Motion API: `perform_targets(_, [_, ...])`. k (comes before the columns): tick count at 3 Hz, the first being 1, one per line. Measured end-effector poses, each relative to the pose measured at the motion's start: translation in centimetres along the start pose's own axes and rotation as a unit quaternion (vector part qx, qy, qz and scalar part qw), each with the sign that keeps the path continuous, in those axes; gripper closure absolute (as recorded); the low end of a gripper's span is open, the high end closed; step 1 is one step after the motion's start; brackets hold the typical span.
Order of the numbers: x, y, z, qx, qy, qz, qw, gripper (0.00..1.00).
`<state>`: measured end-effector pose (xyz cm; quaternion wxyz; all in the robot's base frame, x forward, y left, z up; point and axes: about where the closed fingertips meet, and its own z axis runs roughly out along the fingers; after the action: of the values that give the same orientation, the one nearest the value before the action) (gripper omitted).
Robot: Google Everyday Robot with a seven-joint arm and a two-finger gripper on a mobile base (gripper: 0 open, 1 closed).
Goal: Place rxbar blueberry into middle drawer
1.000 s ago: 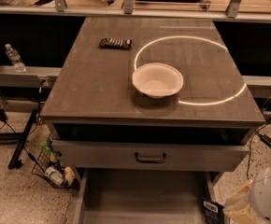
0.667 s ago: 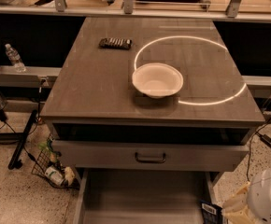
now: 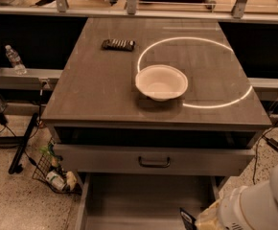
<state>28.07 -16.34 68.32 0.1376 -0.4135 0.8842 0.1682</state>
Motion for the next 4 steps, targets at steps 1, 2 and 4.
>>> perform_targets(1, [-0.6, -0.8, 4.0, -0.005, -0.02, 0.026, 0.9994, 1.0])
perform_targets(2, [-1.2, -2.1, 8.5, -0.011, -0.037, 0.05, 0.998, 1.0])
perform_targets(4, [-1.1, -6.2, 17.0, -0.013, -0.052, 0.113, 0.9922, 1.0])
